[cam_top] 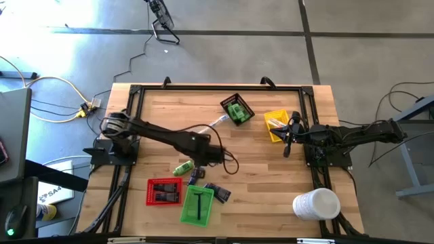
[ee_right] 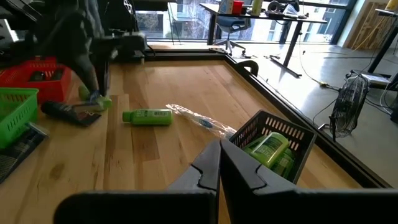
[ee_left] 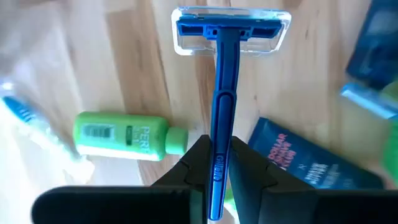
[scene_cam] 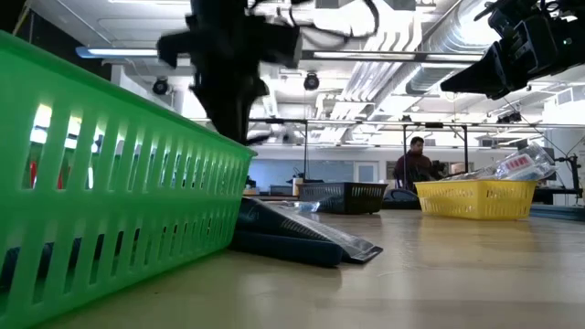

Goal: Pick & Place Travel size toiletries
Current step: Put the top razor into the green bin

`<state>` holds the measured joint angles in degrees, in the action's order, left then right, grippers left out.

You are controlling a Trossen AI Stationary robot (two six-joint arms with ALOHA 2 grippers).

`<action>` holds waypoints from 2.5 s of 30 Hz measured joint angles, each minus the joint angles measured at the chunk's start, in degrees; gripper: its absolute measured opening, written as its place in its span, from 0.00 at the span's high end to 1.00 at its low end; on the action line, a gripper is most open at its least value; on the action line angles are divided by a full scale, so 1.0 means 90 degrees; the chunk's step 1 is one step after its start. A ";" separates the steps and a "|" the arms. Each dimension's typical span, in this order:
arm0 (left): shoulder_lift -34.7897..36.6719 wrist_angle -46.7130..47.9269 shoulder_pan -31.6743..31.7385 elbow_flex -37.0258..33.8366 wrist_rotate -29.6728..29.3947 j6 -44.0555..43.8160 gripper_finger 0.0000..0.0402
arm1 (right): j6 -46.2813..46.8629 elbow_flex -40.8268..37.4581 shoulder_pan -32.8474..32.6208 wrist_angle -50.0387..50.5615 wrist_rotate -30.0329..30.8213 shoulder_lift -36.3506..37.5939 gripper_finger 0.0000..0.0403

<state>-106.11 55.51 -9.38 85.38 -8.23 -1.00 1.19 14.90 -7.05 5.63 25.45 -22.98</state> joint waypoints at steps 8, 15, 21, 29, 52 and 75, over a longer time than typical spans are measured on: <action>0.0844 -0.0005 -0.0001 0.0000 0.0068 -0.1709 0.92 | 0.0000 0.0000 -0.0002 0.0000 -0.0002 0.0000 0.99; 0.1154 -0.0159 -0.0001 0.0002 0.0539 -0.3302 0.92 | 0.0000 0.0002 -0.0001 -0.0005 -0.0002 0.0000 0.99; 0.1154 -0.0216 -0.0120 0.0002 0.1048 -0.4302 0.92 | -0.0071 0.0002 0.0000 -0.0028 -0.0002 0.0000 0.99; 0.1154 -0.0830 -0.1114 0.0002 0.0833 -0.4861 0.92 | -0.0333 0.0005 -0.0002 -0.0297 -0.0001 0.0000 0.99; 0.0281 -0.1232 -0.2791 0.0010 -0.0129 -0.6691 0.92 | -0.1124 0.0005 -0.0002 -0.1227 -0.0009 0.0000 0.99; -0.0281 -0.1319 -0.2789 0.0010 0.0387 -0.7086 0.90 | -0.1168 0.0005 -0.0002 -0.1270 -0.0009 0.0002 0.99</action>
<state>-108.64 43.64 -34.48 85.47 -4.75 -64.78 -9.32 14.94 -7.07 -5.80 25.36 -22.96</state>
